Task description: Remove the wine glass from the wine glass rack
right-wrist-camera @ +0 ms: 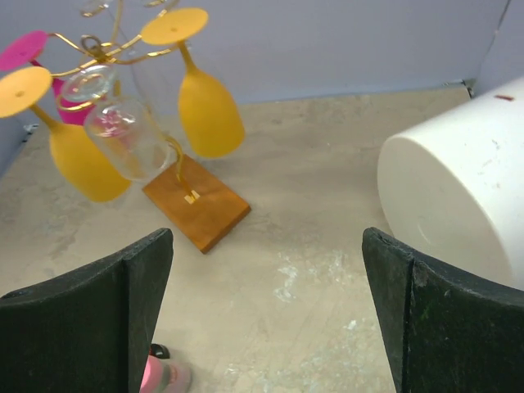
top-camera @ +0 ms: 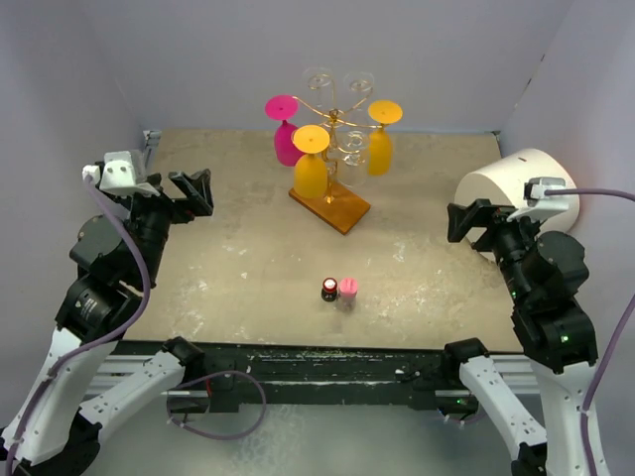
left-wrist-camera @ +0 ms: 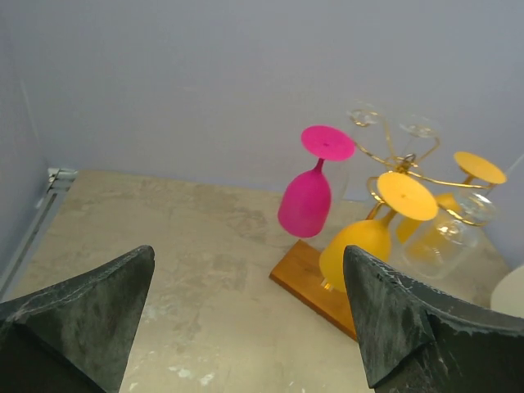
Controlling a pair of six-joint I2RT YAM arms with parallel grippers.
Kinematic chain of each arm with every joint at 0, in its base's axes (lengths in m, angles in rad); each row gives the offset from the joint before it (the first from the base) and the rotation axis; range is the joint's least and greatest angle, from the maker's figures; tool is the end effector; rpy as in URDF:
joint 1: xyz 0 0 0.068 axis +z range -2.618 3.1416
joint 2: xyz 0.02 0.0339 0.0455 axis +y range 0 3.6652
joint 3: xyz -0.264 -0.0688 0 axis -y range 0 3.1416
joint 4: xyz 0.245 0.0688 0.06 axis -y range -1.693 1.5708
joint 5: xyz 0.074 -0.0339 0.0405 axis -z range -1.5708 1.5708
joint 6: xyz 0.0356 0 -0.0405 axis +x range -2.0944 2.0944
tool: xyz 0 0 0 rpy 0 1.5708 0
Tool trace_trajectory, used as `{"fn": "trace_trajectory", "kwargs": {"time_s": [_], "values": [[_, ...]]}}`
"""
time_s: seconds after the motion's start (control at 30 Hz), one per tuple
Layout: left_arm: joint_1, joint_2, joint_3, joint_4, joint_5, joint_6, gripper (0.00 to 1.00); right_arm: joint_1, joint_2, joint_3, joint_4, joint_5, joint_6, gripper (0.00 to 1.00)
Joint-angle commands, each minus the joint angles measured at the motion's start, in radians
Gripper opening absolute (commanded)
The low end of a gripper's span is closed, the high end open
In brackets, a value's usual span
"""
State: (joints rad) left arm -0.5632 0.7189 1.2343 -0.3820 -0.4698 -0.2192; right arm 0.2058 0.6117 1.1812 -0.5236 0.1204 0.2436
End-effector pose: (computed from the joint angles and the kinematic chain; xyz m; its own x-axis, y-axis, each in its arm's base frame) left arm 0.1014 -0.0450 0.4744 0.0887 -0.2853 -0.9543 0.1188 0.9543 -0.2743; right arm 0.0861 0.0136 0.4528 0.0230 0.2494 -0.9681 -0.0937 0.9647 0.2463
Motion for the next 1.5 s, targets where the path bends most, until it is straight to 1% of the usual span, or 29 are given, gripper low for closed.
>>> {"fn": "trace_trajectory", "kwargs": {"time_s": [0.0,0.23,0.53,0.63,0.9,1.03,1.27,1.37,1.47], "values": [[0.034,-0.001,-0.042,0.015,-0.088,-0.052,0.99,-0.017,-0.029,-0.055,0.052,0.064,0.031,1.0],[0.066,0.004,-0.096,-0.001,-0.145,-0.1,0.99,-0.033,-0.04,-0.109,0.065,0.101,0.049,1.0],[0.08,0.027,-0.134,0.007,-0.092,-0.137,0.99,-0.04,-0.007,-0.127,0.095,0.101,0.076,1.0],[0.081,0.025,-0.152,0.034,-0.063,-0.129,0.99,-0.041,0.026,-0.115,0.098,0.101,0.119,1.0],[0.083,0.016,-0.179,0.111,-0.007,-0.08,0.99,-0.042,0.136,-0.076,0.162,-0.014,0.261,1.0],[0.084,0.014,-0.185,0.13,0.008,-0.051,0.99,-0.043,0.184,-0.048,0.22,-0.035,0.278,1.0],[0.085,0.016,-0.219,0.188,0.014,-0.001,0.99,-0.043,0.297,0.016,0.316,-0.184,0.304,1.0],[0.085,0.024,-0.243,0.23,0.022,0.012,0.99,-0.043,0.358,0.057,0.324,-0.26,0.303,1.0],[0.085,0.036,-0.265,0.284,0.03,0.034,0.99,-0.043,0.415,0.105,0.342,-0.268,0.318,1.0]]}}
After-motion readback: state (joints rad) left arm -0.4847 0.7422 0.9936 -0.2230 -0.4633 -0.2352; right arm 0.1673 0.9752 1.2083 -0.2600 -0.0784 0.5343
